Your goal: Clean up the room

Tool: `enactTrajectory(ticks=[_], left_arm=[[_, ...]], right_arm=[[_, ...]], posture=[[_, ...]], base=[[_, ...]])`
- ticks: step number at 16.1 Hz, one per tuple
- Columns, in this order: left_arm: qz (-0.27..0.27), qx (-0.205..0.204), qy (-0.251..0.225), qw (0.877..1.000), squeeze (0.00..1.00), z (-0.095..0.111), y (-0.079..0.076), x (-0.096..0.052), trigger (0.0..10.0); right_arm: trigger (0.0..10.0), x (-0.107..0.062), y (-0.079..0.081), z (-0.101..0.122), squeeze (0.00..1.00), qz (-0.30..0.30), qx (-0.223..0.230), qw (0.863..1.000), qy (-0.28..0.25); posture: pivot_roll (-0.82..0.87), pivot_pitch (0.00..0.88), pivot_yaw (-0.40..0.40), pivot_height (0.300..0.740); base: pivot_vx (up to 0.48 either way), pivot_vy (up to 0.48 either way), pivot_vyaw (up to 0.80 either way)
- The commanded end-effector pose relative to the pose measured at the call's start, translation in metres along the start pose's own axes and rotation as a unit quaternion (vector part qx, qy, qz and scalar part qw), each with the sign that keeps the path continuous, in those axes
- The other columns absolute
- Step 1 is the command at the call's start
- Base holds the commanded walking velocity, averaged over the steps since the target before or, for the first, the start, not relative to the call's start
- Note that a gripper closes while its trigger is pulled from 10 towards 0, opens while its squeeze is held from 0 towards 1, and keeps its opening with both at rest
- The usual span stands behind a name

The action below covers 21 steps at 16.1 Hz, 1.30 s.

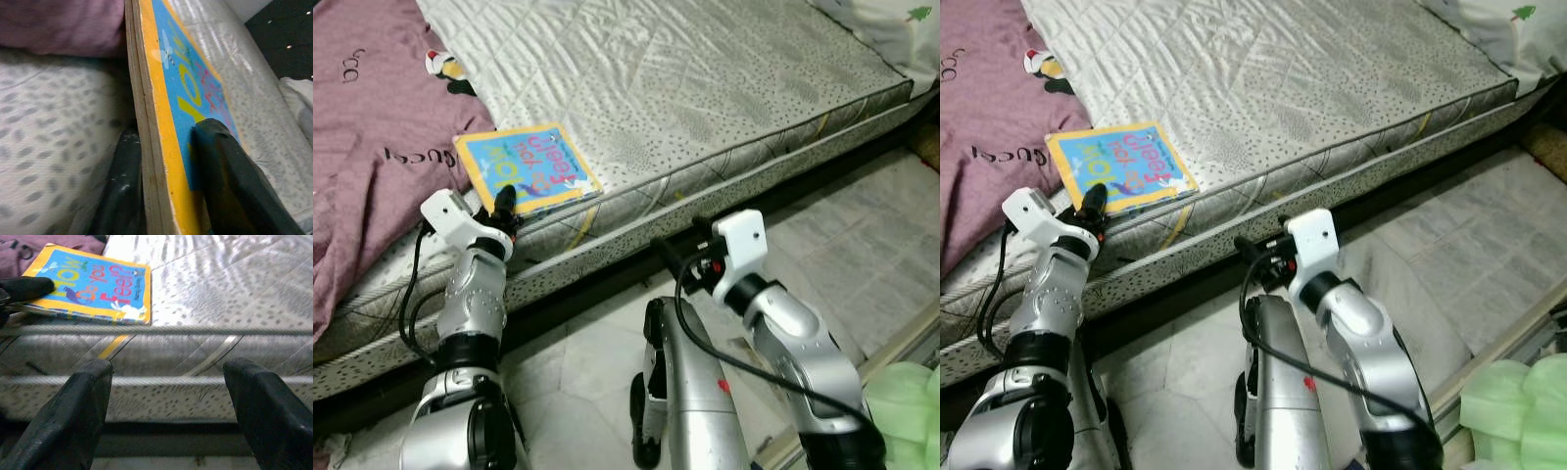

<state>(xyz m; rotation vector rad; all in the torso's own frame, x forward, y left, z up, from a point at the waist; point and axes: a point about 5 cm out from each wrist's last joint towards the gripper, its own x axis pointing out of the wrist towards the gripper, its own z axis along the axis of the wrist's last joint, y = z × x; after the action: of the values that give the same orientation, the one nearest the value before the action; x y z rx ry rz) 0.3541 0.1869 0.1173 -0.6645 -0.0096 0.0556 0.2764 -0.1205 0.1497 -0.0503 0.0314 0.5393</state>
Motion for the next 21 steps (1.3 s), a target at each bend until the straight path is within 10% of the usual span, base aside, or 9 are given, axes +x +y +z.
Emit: enactTrajectory(ticks=[1,13,21], left_arm=[[-0.02,-0.002,0.004,1.0,0.0,-0.002,-0.009,0.003,0.0],[-0.076,0.056,-0.067,0.993,0.0,0.033,-0.024,0.013,0.0],[-0.122,0.286,-0.209,0.927,0.0,0.098,-0.039,-0.023,0.0]], right_arm=[[10.0,0.003,-0.001,0.001,0.0,-0.004,-0.009,1.0,-0.007],[10.0,0.041,0.002,0.002,0.0,-0.036,-0.01,0.997,-0.071],[10.0,0.049,0.008,-0.003,0.0,-0.09,0.098,0.984,-0.121]], posture=[[-0.12,0.126,-0.108,0.469],[0.02,0.0,-0.036,0.469],[0.07,0.0,0.053,0.479]], base=[[0.0,0.0,0.0],[0.0,0.0,0.0],[0.0,0.0,0.0]])
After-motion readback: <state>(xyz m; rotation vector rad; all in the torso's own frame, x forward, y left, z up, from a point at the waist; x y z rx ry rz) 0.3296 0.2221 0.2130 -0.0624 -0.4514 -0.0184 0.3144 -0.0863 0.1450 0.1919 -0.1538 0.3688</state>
